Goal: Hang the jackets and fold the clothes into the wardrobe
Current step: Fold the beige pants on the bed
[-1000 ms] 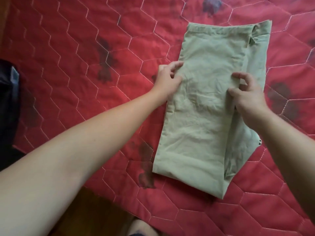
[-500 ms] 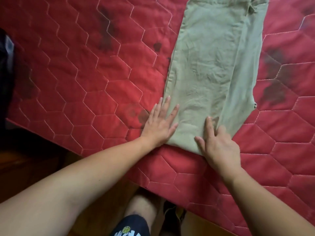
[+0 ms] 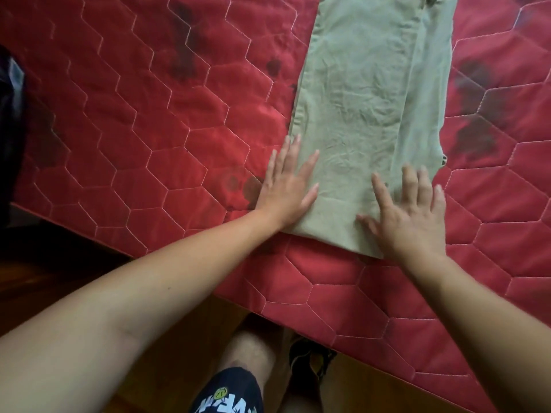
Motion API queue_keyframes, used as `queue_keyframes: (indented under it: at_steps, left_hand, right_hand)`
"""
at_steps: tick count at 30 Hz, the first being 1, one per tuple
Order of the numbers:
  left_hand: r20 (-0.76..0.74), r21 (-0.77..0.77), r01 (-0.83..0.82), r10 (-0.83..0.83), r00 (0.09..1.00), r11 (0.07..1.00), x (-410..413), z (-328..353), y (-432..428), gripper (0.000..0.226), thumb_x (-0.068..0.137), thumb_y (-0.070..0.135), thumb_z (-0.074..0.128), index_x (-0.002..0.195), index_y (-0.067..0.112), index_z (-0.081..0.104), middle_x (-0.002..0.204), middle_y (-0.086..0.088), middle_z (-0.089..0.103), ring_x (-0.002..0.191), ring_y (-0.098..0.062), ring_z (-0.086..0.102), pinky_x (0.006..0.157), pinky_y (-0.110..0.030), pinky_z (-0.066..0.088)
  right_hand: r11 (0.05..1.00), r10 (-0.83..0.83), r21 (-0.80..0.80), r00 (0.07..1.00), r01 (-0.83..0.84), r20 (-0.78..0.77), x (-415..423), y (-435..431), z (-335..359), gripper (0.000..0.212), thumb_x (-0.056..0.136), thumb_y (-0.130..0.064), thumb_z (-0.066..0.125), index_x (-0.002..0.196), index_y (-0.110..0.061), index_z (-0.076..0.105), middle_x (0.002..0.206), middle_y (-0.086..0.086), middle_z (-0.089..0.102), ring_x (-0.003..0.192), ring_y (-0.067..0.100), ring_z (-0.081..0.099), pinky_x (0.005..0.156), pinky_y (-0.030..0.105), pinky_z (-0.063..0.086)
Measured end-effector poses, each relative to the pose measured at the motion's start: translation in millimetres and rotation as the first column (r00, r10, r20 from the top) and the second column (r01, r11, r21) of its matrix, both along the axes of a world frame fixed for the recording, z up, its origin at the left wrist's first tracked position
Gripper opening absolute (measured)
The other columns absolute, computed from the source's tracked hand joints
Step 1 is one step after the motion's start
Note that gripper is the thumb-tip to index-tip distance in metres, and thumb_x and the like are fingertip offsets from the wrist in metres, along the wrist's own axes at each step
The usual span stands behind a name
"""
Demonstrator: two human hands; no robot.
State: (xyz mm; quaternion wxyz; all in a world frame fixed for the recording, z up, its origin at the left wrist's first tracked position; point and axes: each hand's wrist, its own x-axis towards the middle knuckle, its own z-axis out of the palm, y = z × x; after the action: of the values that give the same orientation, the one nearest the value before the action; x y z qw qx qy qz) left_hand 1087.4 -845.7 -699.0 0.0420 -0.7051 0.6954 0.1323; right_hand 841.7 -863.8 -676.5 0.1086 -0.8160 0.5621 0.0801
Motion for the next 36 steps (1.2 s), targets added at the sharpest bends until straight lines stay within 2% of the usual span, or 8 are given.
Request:
queue_keyframes:
  at_steps: [7,11,17,21,25,27,31,36]
  left_hand:
    - [0.067,-0.018,0.155,-0.153,0.986,0.988,-14.9,-17.6,-73.4,0.069,0.100,0.056,0.030,0.162,0.028,0.018,0.168,-0.018,0.004,0.157,-0.032,0.001,0.126,-0.050,0.005]
    - [0.107,-0.032,0.159,-0.155,0.982,0.987,-14.2,-27.6,-73.9,0.068,0.099,0.054,0.035,0.161,0.029,0.021,0.168,-0.018,0.007,0.157,-0.031,0.005,0.125,-0.048,0.009]
    - [0.048,-0.053,0.149,-0.147,0.988,0.987,-7.1,-13.8,-111.0,0.061,0.093,0.056,0.045,0.150,0.033,0.041,0.161,-0.015,0.028,0.150,-0.028,0.020,0.117,-0.049,0.024]
    - [0.098,-0.067,0.118,-0.111,0.989,0.991,-4.6,-12.5,-184.7,0.068,0.098,0.057,0.034,0.160,0.032,0.022,0.168,-0.018,0.009,0.156,-0.031,0.005,0.125,-0.050,0.006]
    - [0.168,-0.049,0.126,-0.116,0.979,0.991,-4.0,-23.9,-200.2,0.071,0.098,0.061,0.028,0.161,0.033,0.014,0.168,-0.019,0.003,0.156,-0.033,0.001,0.125,-0.051,0.005]
    - [0.151,-0.036,0.116,-0.109,0.983,0.993,-3.1,-21.1,-199.9,0.069,0.098,0.062,0.029,0.161,0.035,0.017,0.169,-0.016,0.005,0.157,-0.030,0.003,0.125,-0.048,0.005]
    - [0.103,-0.023,0.095,-0.092,0.990,0.995,5.8,-8.7,-226.2,0.064,0.098,0.061,0.031,0.157,0.038,0.026,0.168,-0.011,0.014,0.156,-0.028,0.007,0.123,-0.050,0.010]
    - [0.068,-0.032,0.040,-0.038,0.997,0.999,19.7,-12.5,-280.6,0.073,0.097,0.067,0.027,0.161,0.035,0.012,0.169,-0.015,-0.006,0.155,-0.035,-0.010,0.124,-0.056,0.003]
  right_hand:
    - [0.995,0.015,0.097,0.999,-0.012,-0.034,6.4,-56.7,-24.4,0.091,0.091,-0.083,0.025,0.162,-0.035,-0.004,0.170,0.010,-0.015,0.155,0.037,-0.016,0.116,0.076,0.001]
    - [0.980,0.012,0.199,0.999,-0.002,-0.049,-0.7,-57.6,-40.0,0.092,0.087,-0.090,0.013,0.161,-0.039,-0.009,0.168,0.005,-0.025,0.152,0.031,-0.029,0.115,0.075,-0.008]
    - [0.999,-0.016,0.047,0.999,0.014,0.032,6.1,-89.5,-24.2,0.088,0.089,-0.077,0.030,0.157,-0.022,0.029,0.167,0.015,0.015,0.156,0.039,0.003,0.114,0.078,-0.002]
    - [0.999,0.038,0.032,0.996,-0.041,0.086,24.9,-152.9,-36.1,0.089,0.094,-0.076,0.029,0.163,-0.025,0.007,0.170,0.017,-0.004,0.155,0.042,-0.007,0.118,0.073,-0.001]
    - [0.988,0.089,0.122,0.996,-0.089,0.003,24.2,-171.0,-53.7,0.093,0.090,-0.087,0.015,0.160,-0.034,-0.014,0.167,0.008,-0.028,0.151,0.040,-0.029,0.119,0.068,-0.011]
    - [0.988,0.088,0.127,0.996,-0.089,0.012,23.0,-171.1,-50.1,0.091,0.091,-0.086,0.015,0.161,-0.034,-0.008,0.168,0.009,-0.024,0.152,0.041,-0.025,0.119,0.067,-0.010]
    - [1.000,0.018,0.000,0.985,-0.019,0.171,24.9,-196.6,-36.2,0.074,0.093,-0.070,0.032,0.154,-0.027,0.033,0.167,0.019,0.012,0.152,0.050,0.008,0.120,0.069,0.010]
    - [0.996,0.089,-0.001,0.992,-0.090,0.088,22.5,-267.4,-40.3,0.094,0.090,-0.084,0.013,0.163,-0.026,0.004,0.169,0.017,-0.009,0.154,0.044,-0.013,0.121,0.067,-0.003]
